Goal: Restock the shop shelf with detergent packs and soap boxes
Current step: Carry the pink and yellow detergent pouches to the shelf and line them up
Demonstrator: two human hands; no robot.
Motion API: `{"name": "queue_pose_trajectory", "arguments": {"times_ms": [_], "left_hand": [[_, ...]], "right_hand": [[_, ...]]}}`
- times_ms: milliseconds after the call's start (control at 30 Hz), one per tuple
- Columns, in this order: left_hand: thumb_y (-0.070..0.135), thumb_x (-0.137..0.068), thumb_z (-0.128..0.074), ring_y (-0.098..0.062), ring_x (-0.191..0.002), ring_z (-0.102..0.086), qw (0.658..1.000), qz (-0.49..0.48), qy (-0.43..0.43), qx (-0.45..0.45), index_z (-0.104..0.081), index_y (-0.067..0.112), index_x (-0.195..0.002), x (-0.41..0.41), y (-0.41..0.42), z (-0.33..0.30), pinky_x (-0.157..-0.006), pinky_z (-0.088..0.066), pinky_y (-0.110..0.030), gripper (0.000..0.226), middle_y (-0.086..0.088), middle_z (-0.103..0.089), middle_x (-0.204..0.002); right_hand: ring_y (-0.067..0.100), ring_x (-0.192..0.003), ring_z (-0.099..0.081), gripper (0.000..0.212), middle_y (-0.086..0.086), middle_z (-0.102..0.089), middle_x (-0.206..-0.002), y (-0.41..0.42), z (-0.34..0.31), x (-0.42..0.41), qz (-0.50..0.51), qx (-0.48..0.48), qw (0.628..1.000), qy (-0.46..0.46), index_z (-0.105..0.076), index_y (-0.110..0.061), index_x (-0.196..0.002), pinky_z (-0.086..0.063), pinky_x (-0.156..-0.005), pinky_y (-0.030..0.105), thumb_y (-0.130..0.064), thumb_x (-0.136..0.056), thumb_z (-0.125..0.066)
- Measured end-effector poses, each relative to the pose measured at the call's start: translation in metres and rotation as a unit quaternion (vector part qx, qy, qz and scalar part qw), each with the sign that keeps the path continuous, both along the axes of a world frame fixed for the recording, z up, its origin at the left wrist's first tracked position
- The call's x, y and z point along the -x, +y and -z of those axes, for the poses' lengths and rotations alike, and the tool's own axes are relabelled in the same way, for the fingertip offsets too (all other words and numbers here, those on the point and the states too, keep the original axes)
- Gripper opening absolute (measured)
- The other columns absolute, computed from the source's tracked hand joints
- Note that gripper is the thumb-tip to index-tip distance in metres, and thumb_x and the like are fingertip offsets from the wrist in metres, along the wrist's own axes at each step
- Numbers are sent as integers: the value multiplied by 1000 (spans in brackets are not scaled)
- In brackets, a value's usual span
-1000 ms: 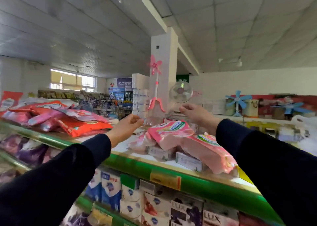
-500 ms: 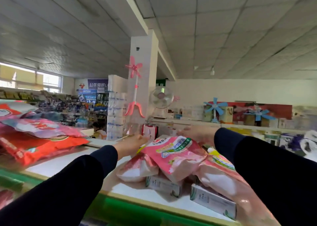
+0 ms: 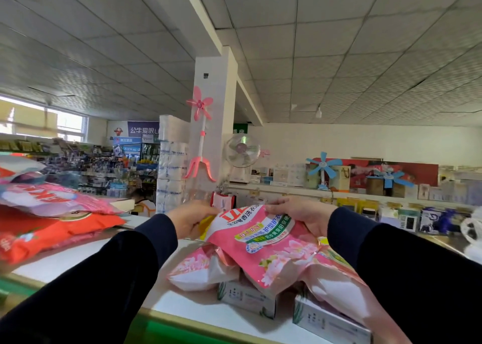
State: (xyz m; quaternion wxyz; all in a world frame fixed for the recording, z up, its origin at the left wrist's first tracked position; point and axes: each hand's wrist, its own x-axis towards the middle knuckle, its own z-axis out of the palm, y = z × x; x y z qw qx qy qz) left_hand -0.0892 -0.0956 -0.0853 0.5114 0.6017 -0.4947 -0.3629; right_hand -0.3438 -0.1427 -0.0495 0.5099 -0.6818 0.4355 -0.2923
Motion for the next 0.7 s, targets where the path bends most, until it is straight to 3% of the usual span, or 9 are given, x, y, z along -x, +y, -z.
{"name": "queue_pose_trajectory", "arguments": {"times_ms": [100, 167, 267, 367, 467, 533, 633, 700], "left_hand": [[-6, -94, -65, -30, -91, -72, 991, -26, 80, 105, -52, -3, -139, -1, -2, -16, -63, -59, -32, 47, -24, -68, -117], [-12, -92, -63, -36, -98, -65, 980, -46, 95, 170, -49, 4, -140, 2, 3, -30, -74, -57, -40, 52, -27, -62, -128], [-12, -90, -65, -33, -96, -64, 961, -47, 76, 262, -54, 11, -128, 11, 12, -50, -80, -57, -43, 46, -24, -63, -118], [-7, -89, -69, -25, -91, -70, 939, -23, 57, 339, -57, 16, -122, 23, 19, -71, -82, -62, -43, 42, -12, -68, -104], [-6, -89, -70, -8, -75, -73, 918, 0, 34, 395, -58, 21, -112, 38, 28, -93, -64, -60, -26, 37, -2, -69, -92], [-5, -89, -70, -3, -72, -71, 906, 3, 14, 423, -59, 23, -107, 47, 33, -107, -61, -59, -26, 35, 6, -70, -82], [0, -87, -74, -2, -74, -69, 888, -3, -27, 459, -61, 24, -103, 58, 40, -125, -65, -61, -31, 32, 13, -71, -75], [5, -85, -77, -5, -80, -69, 883, -5, -31, 469, -61, 23, -106, 62, 45, -130, -79, -63, -40, 32, 12, -73, -80]], "right_hand": [[22, -64, -76, 25, 14, -78, -91, 4, -7, 4, -9, 1, 997, -74, -67, -8, -119, -62, -53, 30, -12, -95, -70], [23, -62, -74, 25, 11, -77, -85, 9, -14, 8, -18, -20, 995, -96, -69, -8, -109, -61, -54, 30, -25, -93, -73], [25, -67, -74, 45, 9, -77, -85, 16, -30, 14, -26, -30, 996, -81, -69, -10, -110, -62, -65, 34, -48, -87, -75], [25, -77, -77, 42, 9, -79, -96, 21, -45, 20, -61, -19, 996, -67, -74, -14, -106, -64, -70, 36, -49, -83, -78], [26, -80, -78, 38, 11, -80, -100, 31, -56, 27, -80, -7, 996, -41, -77, -13, -98, -64, -74, 39, -41, -74, -83], [27, -76, -77, 39, 14, -80, -97, 37, -65, 33, -67, -2, 996, -55, -72, -8, -102, -65, -75, 41, -31, -72, -83], [26, -72, -78, 28, 15, -79, -93, 45, -75, 37, -64, 43, 989, -127, -68, -6, -107, -66, -65, 40, -18, -83, -77], [26, -72, -77, 26, 15, -78, -96, 48, -77, 37, -39, 89, 972, -213, -64, -9, -112, -66, -66, 40, -10, -89, -73]]}}
